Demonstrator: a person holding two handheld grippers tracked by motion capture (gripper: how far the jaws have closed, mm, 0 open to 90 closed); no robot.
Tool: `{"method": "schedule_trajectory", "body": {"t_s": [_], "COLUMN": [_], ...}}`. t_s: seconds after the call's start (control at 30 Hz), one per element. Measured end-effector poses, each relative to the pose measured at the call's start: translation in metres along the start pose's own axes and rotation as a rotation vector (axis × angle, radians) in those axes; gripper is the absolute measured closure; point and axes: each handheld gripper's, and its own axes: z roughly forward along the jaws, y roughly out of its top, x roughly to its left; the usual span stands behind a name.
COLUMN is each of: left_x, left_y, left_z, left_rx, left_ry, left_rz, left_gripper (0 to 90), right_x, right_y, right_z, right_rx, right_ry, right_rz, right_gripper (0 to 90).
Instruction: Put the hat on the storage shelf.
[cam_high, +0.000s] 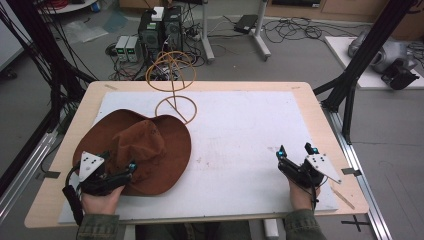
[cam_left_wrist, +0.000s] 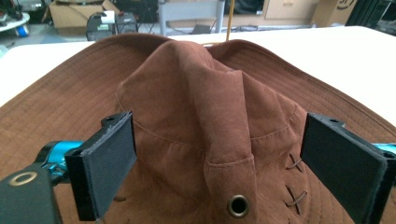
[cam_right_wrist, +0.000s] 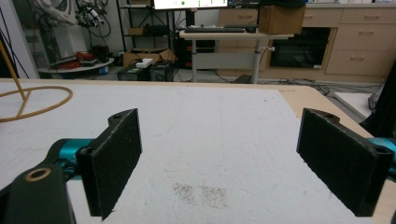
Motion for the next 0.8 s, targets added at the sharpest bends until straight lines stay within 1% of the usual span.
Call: {"method": "schedule_trajectory", "body": {"t_s": [0.1, 0.2, 0.27, 0.33, 0.4, 0.53, 0.6, 0.67, 0.73, 0.8], "left_x": [-0.0005, -0.0005, -0.002, -0.003, -0.0043, -0.0061, -0.0065, -0.0065, -0.0064, -0.0058], "left_y": [-0.0001, 0.0003, 0.0003, 0.0006, 0.0011, 0.0016, 0.0021, 0.0028, 0.003, 0.0032], "left_z": [0.0012, 0.0011, 0.0013, 0.0017, 0.0024, 0.004, 0.0045, 0.0048, 0.0049, 0.0046], "left_rx": [0.012, 0.015, 0.025, 0.03, 0.041, 0.054, 0.059, 0.07, 0.077, 0.082], "left_ry": [0.01, 0.01, 0.021, 0.02, 0.004, -0.009, -0.004, 0.0, 0.01, 0.009], "left_rz": [0.001, -0.001, 0.01, 0.02, 0.029, 0.033, 0.027, 0.022, 0.025, 0.018], "left_gripper": [11.5, 12.4, 16.2, 18.7, 24.9, 35.7, 38.3, 41.7, 45.6, 51.5], "right_x": [-0.0008, -0.0019, -0.0019, -0.0018, -0.0018, -0.0007, -0.0018, -0.0018, -0.0021, -0.0028], "right_y": [-0.0001, -0.0002, -0.0001, -0.0002, -0.0002, -0.0003, -0.0002, -0.0001, -0.0001, -0.0001], "right_z": [-0.0007, -0.0007, -0.0008, -0.0007, -0.0006, -0.0008, -0.0006, -0.0009, -0.0011, -0.001], "right_rx": [0.003, -0.002, -0.002, -0.002, -0.002, 0.003, -0.002, -0.003, -0.003, -0.007], "right_ry": [0.0, -0.005, -0.005, -0.007, -0.007, -0.003, -0.007, -0.008, -0.007, -0.009], "right_rz": [0.005, 0.003, 0.007, 0.005, 0.0, 0.008, -0.002, 0.004, 0.007, 0.001], "right_gripper": [13.3, 13.3, 13.3, 13.3, 13.3, 13.3, 13.3, 13.3, 13.3, 13.3]}}
